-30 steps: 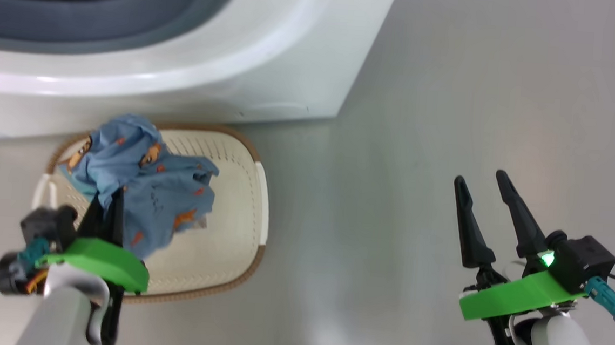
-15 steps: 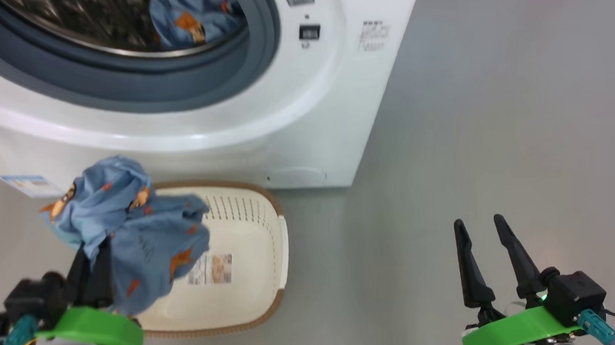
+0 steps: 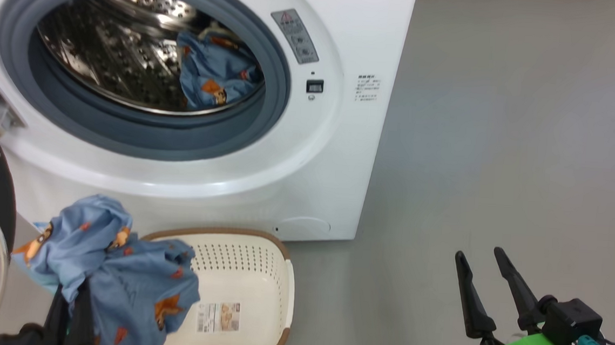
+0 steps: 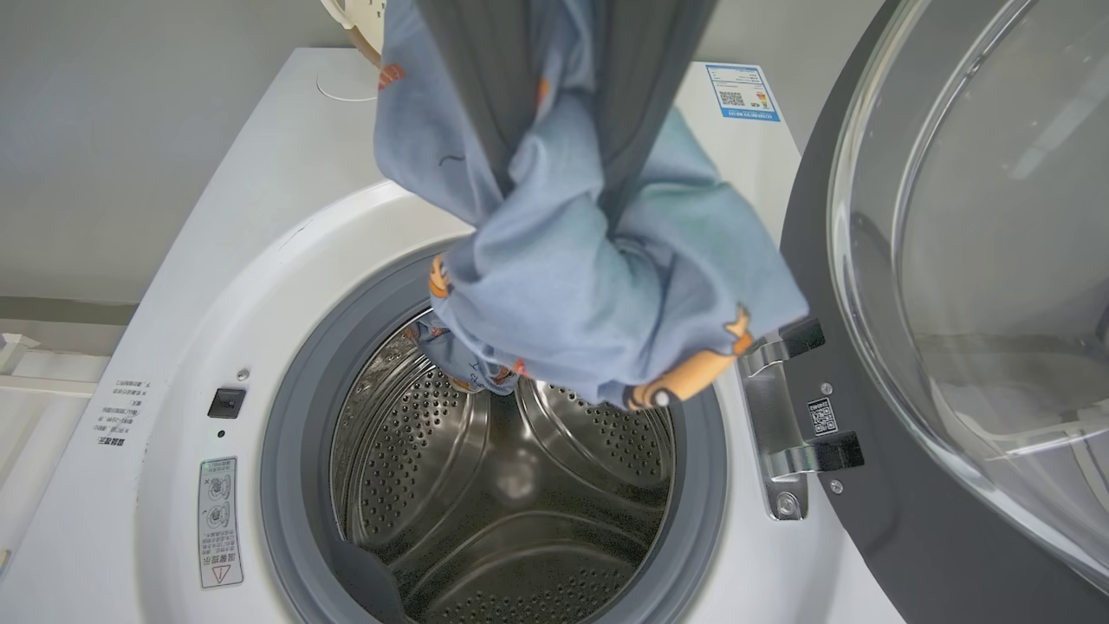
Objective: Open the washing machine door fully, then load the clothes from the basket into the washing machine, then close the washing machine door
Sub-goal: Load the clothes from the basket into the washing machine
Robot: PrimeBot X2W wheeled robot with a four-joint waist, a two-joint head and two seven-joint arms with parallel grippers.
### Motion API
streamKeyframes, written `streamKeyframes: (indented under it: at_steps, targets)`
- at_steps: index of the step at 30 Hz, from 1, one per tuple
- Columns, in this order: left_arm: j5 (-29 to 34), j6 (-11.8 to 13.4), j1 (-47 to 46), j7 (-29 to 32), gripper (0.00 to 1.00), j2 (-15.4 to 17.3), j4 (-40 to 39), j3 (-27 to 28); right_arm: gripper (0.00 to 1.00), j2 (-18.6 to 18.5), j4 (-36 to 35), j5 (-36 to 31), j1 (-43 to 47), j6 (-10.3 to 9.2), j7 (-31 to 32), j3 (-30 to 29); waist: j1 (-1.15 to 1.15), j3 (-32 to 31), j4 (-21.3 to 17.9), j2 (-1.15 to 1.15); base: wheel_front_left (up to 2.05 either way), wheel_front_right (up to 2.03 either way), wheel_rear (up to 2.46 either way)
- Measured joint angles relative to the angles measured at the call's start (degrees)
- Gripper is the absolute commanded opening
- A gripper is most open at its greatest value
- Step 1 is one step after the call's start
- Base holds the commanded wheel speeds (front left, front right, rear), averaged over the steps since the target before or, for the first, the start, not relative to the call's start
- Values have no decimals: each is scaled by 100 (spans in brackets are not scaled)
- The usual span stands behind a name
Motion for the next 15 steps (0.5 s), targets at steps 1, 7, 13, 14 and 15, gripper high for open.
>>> streamKeyframes:
  at_steps: [1,7,13,14,15]
  targets:
    - [10,0,57,0,0,-7,-30,26,100,5,-15,0,28,0,23,-15,0,-53,1,0,0,0,0]
    - [11,0,261,0,0,-45,-157,147,100,41,-82,-48,110,0,44,-66,0,-284,-22,0,0,0,0]
    - [12,0,393,0,0,-69,-181,175,100,53,-141,-86,224,0,77,-93,0,-419,-58,0,0,0,0]
    - [12,0,396,0,0,-74,-185,179,100,58,-157,-86,226,0,80,-93,0,-425,-65,0,0,0,0]
    - [12,0,396,0,0,-79,-188,181,100,63,-169,-89,228,0,99,-93,0,-423,-69,0,0,0,0]
